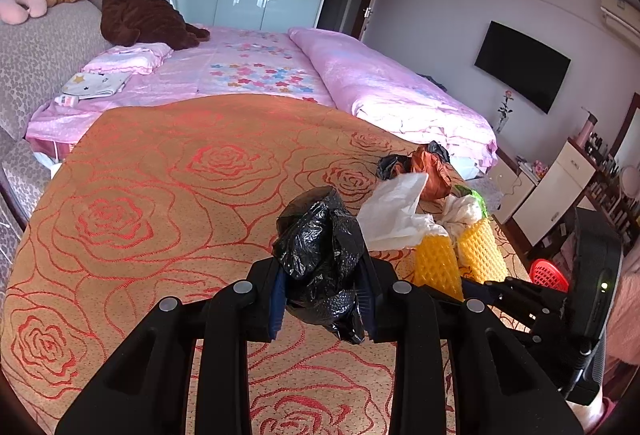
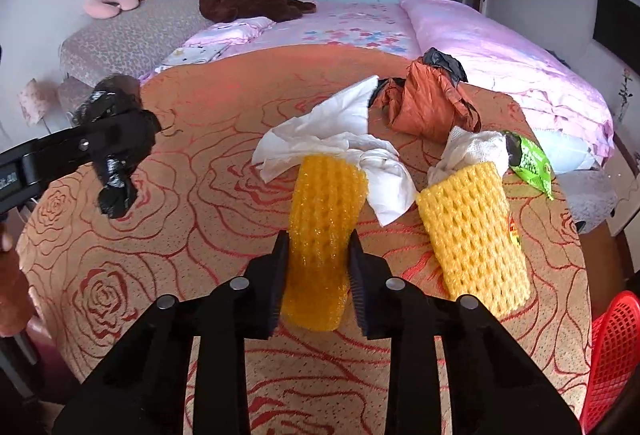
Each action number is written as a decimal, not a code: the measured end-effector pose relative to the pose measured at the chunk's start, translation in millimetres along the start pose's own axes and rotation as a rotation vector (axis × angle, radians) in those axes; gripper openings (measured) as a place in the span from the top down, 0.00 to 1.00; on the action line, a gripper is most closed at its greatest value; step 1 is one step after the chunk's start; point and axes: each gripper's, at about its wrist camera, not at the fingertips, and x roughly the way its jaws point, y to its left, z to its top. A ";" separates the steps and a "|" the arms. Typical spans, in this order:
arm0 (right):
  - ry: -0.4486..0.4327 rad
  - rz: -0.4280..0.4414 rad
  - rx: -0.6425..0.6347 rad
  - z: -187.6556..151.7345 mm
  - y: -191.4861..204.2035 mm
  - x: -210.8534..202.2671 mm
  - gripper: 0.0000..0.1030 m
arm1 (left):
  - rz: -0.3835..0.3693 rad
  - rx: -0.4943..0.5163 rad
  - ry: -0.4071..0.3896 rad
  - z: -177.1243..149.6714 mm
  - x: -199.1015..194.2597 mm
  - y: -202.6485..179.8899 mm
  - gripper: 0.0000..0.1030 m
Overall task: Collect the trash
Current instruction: 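Close the right tool on a yellow foam fruit net, then carry the black bag and yellow foam net to the red wastebasket and open both tools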
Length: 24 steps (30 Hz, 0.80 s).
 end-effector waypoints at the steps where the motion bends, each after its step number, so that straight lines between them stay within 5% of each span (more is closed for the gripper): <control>1: -0.003 0.004 0.003 -0.8 0.6 -2.3 0.74 | 0.000 0.001 -0.003 0.2 -0.7 -0.5 0.73; 24: -0.179 -0.042 0.090 20.1 -41.8 -85.7 0.74 | -0.017 0.064 -0.028 10.5 -6.6 -26.8 0.73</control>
